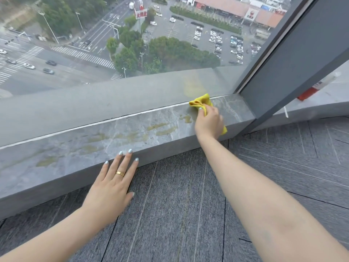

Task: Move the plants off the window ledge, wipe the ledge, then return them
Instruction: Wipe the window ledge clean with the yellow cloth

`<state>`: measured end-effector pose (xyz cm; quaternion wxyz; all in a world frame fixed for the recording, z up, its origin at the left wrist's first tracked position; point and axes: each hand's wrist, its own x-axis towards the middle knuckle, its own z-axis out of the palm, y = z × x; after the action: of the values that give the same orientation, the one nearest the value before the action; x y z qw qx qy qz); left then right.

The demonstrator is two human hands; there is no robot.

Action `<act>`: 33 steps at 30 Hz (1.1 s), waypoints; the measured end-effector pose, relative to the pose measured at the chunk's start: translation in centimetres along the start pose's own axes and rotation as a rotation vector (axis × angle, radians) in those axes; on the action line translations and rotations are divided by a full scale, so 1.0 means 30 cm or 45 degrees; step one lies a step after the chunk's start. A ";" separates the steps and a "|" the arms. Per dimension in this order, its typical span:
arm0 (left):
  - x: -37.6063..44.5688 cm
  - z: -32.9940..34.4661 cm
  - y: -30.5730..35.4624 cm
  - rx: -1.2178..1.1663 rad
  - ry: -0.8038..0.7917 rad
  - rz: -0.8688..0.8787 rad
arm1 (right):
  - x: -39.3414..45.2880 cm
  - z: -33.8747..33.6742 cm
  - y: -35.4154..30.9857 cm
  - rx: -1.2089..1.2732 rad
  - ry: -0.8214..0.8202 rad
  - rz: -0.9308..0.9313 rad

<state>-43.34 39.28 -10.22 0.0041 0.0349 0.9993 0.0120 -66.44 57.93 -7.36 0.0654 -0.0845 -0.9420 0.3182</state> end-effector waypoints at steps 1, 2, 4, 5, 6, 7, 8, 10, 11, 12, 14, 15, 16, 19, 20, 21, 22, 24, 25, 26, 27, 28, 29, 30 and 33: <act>-0.002 -0.004 -0.001 -0.001 0.004 0.000 | -0.034 0.017 -0.021 0.011 -0.019 -0.024; -0.002 -0.010 0.000 -0.003 0.002 0.000 | -0.068 0.032 -0.042 0.025 -0.033 -0.047; -0.001 -0.025 0.006 0.009 -0.009 -0.010 | -0.127 0.059 -0.078 0.060 -0.056 -0.072; -0.001 -0.030 0.009 0.019 -0.015 -0.022 | -0.153 0.069 -0.096 0.078 -0.069 -0.073; -0.002 -0.032 0.013 0.024 -0.019 -0.041 | -0.181 0.078 -0.115 0.093 -0.087 -0.075; -0.002 -0.033 0.018 0.023 -0.016 -0.060 | -0.208 0.087 -0.135 0.103 -0.115 -0.080; -0.002 -0.034 0.025 0.020 -0.013 -0.075 | -0.236 0.095 -0.155 0.108 -0.154 -0.092; -0.003 -0.042 0.035 0.020 -0.010 -0.089 | -0.281 0.109 -0.185 0.125 -0.233 -0.145; -0.006 -0.049 0.034 0.023 -0.006 -0.089 | -0.289 0.107 -0.195 0.164 -0.259 -0.167; -0.014 -0.058 0.026 0.030 0.004 -0.091 | -0.284 0.095 -0.200 0.233 -0.264 -0.169; -0.041 -0.079 -0.008 0.057 0.038 -0.100 | -0.238 0.044 -0.199 0.375 -0.193 -0.132; -0.062 -0.087 -0.033 0.068 0.054 -0.109 | -0.204 0.012 -0.195 0.405 -0.128 -0.122; -0.084 -0.093 -0.059 0.075 0.061 -0.117 | -0.170 -0.017 -0.185 0.395 -0.069 -0.123; -0.160 -0.093 -0.128 0.069 0.015 -0.169 | -0.130 -0.020 -0.179 0.211 -0.136 -0.165; -0.185 -0.089 -0.144 0.051 -0.009 -0.190 | -0.145 -0.002 -0.189 0.123 -0.264 -0.188; -0.208 -0.083 -0.156 0.025 -0.029 -0.213 | -0.166 0.021 -0.198 0.049 -0.405 -0.219; -0.230 -0.076 -0.167 -0.002 -0.042 -0.238 | -0.184 0.041 -0.208 -0.001 -0.503 -0.256; -0.268 -0.063 -0.181 -0.027 -0.057 -0.261 | -0.204 0.042 -0.233 -0.011 -0.513 -0.329; -0.286 -0.058 -0.186 -0.029 -0.068 -0.261 | -0.201 0.038 -0.229 -0.042 -0.451 -0.386; -0.302 -0.053 -0.191 -0.031 -0.079 -0.267 | -0.195 0.035 -0.211 -0.128 -0.378 -0.462; -0.314 -0.051 -0.196 -0.035 -0.083 -0.285 | -0.190 0.037 -0.183 -0.270 -0.359 -0.543; -0.322 -0.050 -0.202 -0.044 -0.084 -0.313 | -0.193 0.043 -0.154 -0.409 -0.390 -0.618; -0.327 -0.051 -0.208 -0.052 -0.088 -0.349 | -0.203 0.056 -0.127 -0.501 -0.444 -0.667; -0.331 -0.051 -0.216 -0.058 -0.096 -0.388 | -0.220 0.075 -0.109 -0.548 -0.483 -0.683; -0.348 -0.047 -0.249 -0.075 -0.108 -0.495 | -0.295 0.124 -0.137 -0.523 -0.505 -0.664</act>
<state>-33.46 31.07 -8.91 0.0493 -0.1586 0.9854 0.0387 -58.93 50.74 -8.41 -0.0576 0.2099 -0.9703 0.1059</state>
